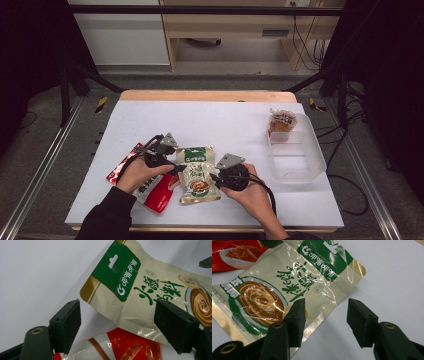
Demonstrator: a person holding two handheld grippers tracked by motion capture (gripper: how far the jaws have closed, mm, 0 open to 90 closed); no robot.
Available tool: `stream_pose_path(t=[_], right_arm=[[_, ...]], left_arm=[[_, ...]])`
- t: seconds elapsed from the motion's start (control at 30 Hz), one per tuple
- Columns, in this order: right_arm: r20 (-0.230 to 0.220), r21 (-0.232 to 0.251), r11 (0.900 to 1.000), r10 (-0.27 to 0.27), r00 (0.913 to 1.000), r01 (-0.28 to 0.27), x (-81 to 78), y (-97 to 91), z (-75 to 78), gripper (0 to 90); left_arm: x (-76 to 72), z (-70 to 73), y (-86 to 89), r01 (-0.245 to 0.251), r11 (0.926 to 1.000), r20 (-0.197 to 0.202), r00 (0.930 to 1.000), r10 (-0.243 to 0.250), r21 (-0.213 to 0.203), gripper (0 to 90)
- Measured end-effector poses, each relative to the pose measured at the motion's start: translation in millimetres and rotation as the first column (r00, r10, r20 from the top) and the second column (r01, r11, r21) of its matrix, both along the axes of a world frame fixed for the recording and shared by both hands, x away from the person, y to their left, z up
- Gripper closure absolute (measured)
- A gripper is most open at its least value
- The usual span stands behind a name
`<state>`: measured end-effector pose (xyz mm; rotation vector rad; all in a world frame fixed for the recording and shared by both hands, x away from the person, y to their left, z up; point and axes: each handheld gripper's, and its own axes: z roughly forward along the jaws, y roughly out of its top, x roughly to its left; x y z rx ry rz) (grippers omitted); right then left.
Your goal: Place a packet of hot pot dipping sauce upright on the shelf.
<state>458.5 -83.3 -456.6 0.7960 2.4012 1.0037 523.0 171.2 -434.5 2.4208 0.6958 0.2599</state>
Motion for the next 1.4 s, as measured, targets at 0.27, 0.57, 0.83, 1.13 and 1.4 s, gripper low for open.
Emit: stream_pose_path(t=[0.27, 0.57, 0.83, 1.13, 1.4], right_arm=[[0.0, 0.0, 1.0, -0.004, 1.0, 0.004, 0.6, -1.2, -0.2, 48.4], [-0.002, 0.0, 1.0, -0.009, 1.0, 0.009, 1.5, -4.0, 0.0, 47.9], [-0.036, -0.012, 0.9999, -0.005, 0.9993, 0.005, 3.4, -5.8, 3.1, 36.7], [-0.047, 0.026, 0.9996, 0.012, 0.9988, -0.01, 6.4, -16.1, 19.6, 26.7], [-0.07, 0.019, 0.9981, 0.061, 0.9957, -0.059, 4.6, -24.2, 40.4, 19.6]], left_arm=[[5.7, -7.3, -7.0, 0.014, 0.9997, -0.041, 0.9991, -0.015, -0.02, 29.5], [9.2, -5.6, -2.2, -0.011, 0.9994, -0.055, 0.9984, 0.009, -0.034, 71.8], [2.5, 7.2, 3.5, 0.041, 0.9985, -0.053, 0.9977, -0.043, -0.036, 90.0], [-8.2, 38.9, 8.1, 0.066, 0.9942, 0.003, 0.9978, -0.066, -0.085, 90.0], [-17.9, 65.4, 9.8, 0.118, 0.9883, 0.048, 0.9924, -0.114, -0.097, 90.0]])
